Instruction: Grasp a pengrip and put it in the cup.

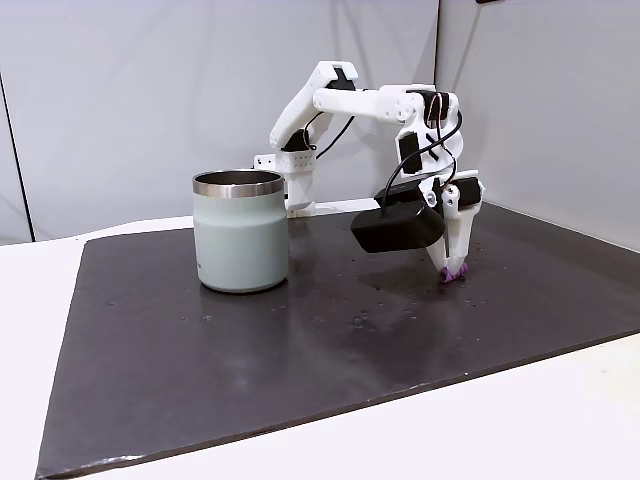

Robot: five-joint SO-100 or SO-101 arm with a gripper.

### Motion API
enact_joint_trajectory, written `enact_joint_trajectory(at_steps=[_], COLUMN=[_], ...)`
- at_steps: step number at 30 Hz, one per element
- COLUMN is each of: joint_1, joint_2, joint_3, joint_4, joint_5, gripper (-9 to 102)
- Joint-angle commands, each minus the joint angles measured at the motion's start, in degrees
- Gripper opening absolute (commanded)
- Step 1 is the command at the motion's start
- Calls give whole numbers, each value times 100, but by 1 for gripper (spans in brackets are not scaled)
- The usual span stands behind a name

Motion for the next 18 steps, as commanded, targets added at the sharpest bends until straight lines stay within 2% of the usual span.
enact_joint_trajectory(at_steps=[1, 10, 18], joint_1=[26, 536, 1529], joint_2=[369, 1767, 3050], joint_3=[-457, -1028, -923], joint_4=[316, 1582, 2681], joint_5=[211, -18, -835], gripper=[0, 0, 0])
